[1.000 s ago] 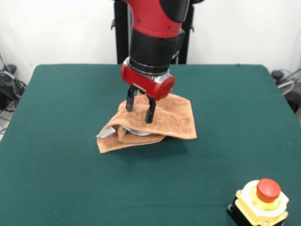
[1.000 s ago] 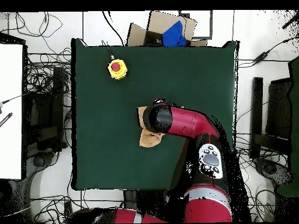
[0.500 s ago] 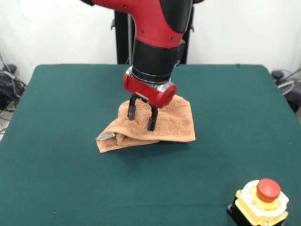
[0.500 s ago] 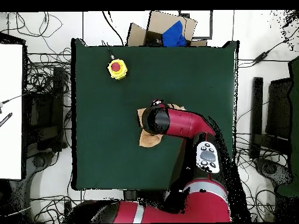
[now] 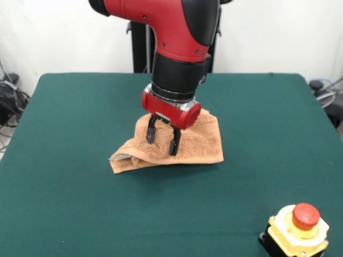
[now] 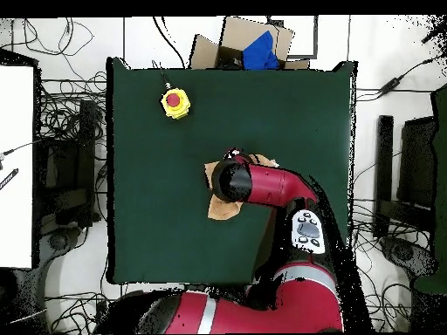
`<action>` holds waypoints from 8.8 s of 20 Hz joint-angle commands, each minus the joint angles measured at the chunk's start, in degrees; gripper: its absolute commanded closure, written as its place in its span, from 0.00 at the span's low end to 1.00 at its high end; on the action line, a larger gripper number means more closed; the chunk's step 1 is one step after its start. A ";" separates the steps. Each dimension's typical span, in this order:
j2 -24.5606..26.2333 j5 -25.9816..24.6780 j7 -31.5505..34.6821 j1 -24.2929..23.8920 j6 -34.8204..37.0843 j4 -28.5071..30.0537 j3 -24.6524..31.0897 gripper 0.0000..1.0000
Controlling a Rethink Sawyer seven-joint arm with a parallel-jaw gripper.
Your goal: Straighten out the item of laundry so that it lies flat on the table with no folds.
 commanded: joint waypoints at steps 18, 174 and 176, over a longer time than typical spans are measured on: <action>-0.77 1.49 5.42 2.30 3.22 7.06 5.40 1.00; 14.02 -8.35 3.42 -22.56 -12.42 4.67 37.95 1.00; 14.40 -8.13 3.87 -21.90 -13.61 4.13 37.71 1.00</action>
